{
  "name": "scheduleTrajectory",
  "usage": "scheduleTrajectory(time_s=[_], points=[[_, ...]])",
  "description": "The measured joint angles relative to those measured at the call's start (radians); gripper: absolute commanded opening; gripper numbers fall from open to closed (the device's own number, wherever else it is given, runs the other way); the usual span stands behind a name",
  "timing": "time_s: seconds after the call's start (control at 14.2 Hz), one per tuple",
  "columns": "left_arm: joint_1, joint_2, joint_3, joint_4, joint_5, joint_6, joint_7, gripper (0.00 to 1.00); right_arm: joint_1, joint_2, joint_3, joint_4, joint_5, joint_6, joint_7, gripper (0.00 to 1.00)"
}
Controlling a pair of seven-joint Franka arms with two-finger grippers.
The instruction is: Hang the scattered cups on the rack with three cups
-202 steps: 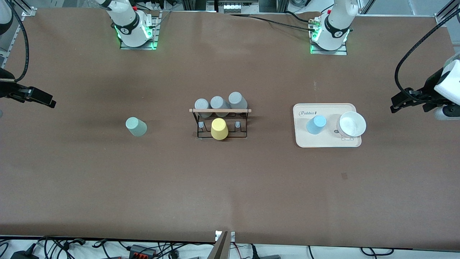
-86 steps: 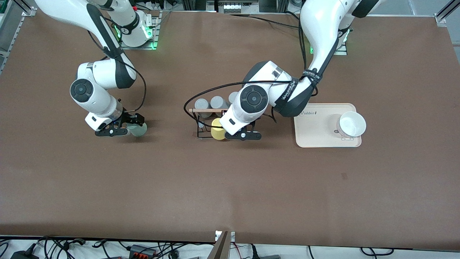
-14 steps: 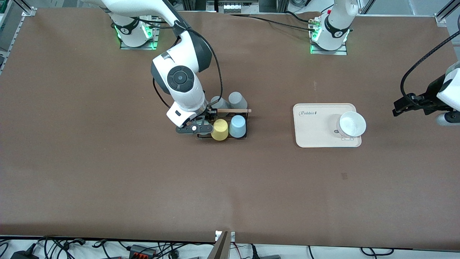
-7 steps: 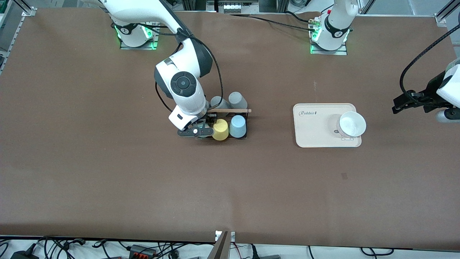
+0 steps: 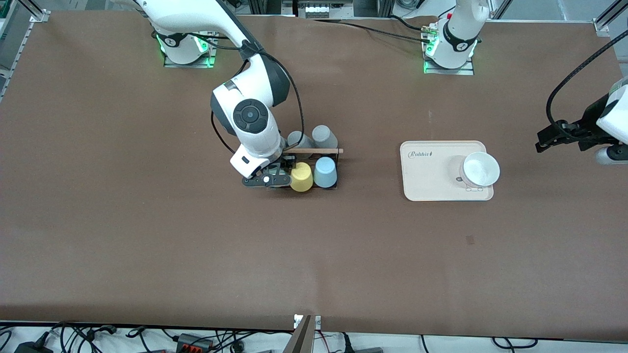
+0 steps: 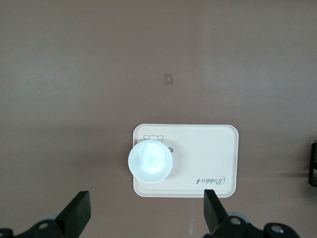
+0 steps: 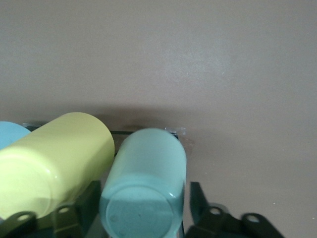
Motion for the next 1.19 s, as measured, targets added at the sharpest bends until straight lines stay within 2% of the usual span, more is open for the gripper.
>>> scheduleTrajectory(time_s=[0.42, 0.7, 0.98, 1.19], points=[[0.0, -0.018, -0.015, -0.021, 0.0, 0.021, -0.001, 1.0, -0.007, -0.021, -0.001, 0.005, 0.0, -0.006, -0.001, 1.0], [0.0, -0.02, -0.015, -0.022, 0.0, 0.044, -0.002, 1.0, -0.044, -0.138, -0.005, 0.022, 0.0, -0.127, -0.002, 1.0], [0.001, -0.02, -0.015, -0.022, 0.0, 0.046, -0.002, 1.0, -0.165, -0.297, -0.009, 0.024, 0.0, -0.243, -0.012, 1.0], [0.0, -0.018, -0.016, -0.026, 0.0, 0.049, -0.002, 1.0, -0.318, -0.376, -0.014, 0.022, -0.001, -0.293, -0.066, 1.0]])
